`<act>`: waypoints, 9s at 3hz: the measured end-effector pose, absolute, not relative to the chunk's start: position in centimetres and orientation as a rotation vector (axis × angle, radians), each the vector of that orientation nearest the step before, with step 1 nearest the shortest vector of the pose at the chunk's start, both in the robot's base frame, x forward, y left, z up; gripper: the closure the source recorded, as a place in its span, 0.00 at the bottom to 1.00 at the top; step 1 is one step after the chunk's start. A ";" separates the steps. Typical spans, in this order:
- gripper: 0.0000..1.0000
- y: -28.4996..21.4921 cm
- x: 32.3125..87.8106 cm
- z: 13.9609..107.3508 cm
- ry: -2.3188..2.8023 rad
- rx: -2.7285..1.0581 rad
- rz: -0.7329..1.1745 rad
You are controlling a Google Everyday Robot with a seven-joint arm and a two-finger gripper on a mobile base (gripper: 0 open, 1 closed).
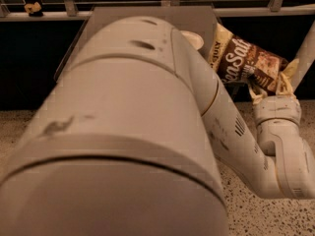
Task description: Pick brown chip bag from bottom drawer and place on counter
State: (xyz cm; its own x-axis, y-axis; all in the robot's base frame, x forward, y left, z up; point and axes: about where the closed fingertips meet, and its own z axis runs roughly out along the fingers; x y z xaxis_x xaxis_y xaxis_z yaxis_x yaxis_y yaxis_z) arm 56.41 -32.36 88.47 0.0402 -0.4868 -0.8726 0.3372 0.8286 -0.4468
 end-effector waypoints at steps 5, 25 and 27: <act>1.00 -22.4 65.4 85.1 1.445 -0.105 -0.427; 1.00 -8.7 67.3 86.1 1.484 0.243 0.345; 1.00 -8.6 67.1 86.1 1.497 0.250 0.349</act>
Offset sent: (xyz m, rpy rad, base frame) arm 0.1339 0.0805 0.0773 -0.1078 -0.1200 0.1929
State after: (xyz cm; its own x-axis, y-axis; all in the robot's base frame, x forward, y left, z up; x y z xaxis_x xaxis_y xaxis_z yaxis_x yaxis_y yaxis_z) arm 67.13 -8.58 86.08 0.0386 0.3762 -0.9257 -0.0718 0.9251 0.3729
